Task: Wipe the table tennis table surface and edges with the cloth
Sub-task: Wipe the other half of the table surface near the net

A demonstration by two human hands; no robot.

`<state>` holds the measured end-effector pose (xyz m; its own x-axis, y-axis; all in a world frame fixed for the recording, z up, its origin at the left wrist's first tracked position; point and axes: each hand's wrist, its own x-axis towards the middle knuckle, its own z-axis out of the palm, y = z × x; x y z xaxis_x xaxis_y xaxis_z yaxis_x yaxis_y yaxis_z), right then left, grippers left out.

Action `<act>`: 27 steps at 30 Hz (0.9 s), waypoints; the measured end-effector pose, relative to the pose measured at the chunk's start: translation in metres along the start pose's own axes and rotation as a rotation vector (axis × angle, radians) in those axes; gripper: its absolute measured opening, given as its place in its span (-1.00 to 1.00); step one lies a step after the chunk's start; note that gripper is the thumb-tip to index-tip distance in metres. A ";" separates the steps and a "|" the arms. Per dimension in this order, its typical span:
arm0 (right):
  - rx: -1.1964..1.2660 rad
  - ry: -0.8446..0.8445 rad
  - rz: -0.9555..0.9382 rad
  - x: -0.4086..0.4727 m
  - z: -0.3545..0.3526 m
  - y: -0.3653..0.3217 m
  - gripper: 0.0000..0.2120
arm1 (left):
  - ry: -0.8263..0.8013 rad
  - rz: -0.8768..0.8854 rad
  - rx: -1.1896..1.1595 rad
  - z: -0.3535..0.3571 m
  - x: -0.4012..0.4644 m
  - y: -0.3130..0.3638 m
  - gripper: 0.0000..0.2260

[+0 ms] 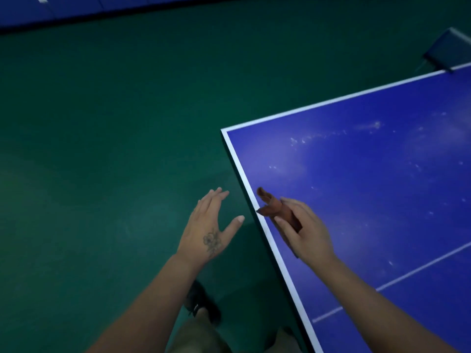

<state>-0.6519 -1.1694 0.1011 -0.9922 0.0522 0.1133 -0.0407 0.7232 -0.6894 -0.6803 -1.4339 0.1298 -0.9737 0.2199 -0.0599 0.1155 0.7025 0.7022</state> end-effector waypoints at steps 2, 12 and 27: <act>0.009 -0.012 0.007 0.028 0.022 -0.025 -0.76 | -0.024 0.020 0.001 -0.027 0.029 -0.022 -0.34; 0.037 0.084 0.167 0.179 0.086 -0.086 -0.76 | -0.162 0.082 0.067 -0.125 0.188 -0.096 -0.28; 0.125 0.125 0.210 0.533 0.122 -0.067 -0.81 | -0.185 0.097 0.066 -0.214 0.535 -0.115 -0.19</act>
<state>-1.1927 -1.2741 0.1205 -0.9585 0.2821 0.0410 0.1420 0.5974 -0.7892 -1.2561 -1.5418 0.1688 -0.9053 0.4048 -0.1284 0.2251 0.7137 0.6633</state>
